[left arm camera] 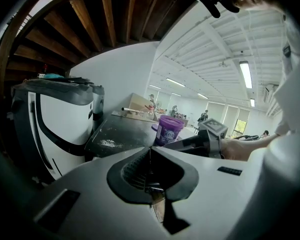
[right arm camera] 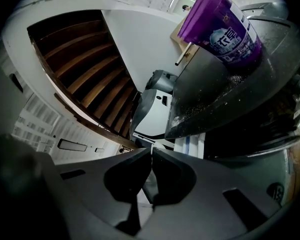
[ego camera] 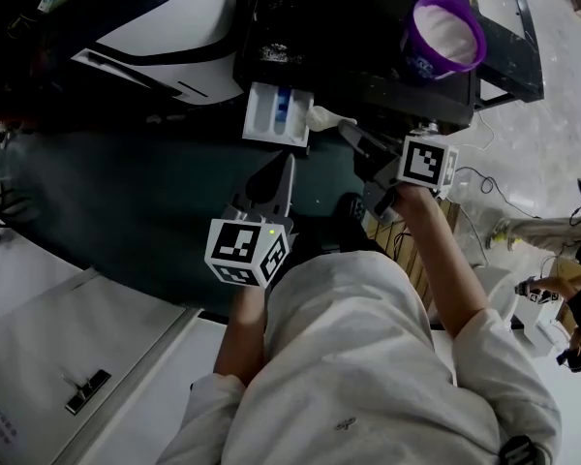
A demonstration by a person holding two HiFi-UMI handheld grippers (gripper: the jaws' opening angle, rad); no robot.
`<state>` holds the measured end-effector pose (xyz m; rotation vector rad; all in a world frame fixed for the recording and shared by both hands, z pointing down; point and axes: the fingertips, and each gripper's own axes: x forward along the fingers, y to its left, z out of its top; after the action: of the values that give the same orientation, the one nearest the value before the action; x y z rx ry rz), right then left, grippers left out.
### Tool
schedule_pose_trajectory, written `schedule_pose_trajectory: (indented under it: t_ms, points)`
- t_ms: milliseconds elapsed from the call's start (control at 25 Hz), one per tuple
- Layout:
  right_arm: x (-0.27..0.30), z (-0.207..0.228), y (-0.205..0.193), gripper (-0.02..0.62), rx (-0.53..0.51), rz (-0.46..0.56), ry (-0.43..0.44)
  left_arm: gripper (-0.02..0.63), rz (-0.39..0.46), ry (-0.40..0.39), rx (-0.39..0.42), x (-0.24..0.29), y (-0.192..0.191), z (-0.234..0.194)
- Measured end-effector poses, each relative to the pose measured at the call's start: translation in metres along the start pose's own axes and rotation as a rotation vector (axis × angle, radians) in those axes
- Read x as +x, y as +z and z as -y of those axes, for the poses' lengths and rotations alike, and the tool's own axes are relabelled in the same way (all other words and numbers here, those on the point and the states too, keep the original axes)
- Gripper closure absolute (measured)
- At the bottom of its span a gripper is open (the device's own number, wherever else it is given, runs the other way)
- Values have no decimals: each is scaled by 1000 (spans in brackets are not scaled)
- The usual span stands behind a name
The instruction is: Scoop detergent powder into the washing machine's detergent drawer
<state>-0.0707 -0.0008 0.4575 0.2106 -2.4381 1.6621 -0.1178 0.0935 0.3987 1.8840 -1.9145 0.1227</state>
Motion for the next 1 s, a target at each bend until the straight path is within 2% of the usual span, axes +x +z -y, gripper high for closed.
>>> schedule_pose_trajectory:
  t_ms: [1000]
  points:
    - [48,53,-37,586,-49,-74,-159,588,-49,34,-69,-14,-23,-62]
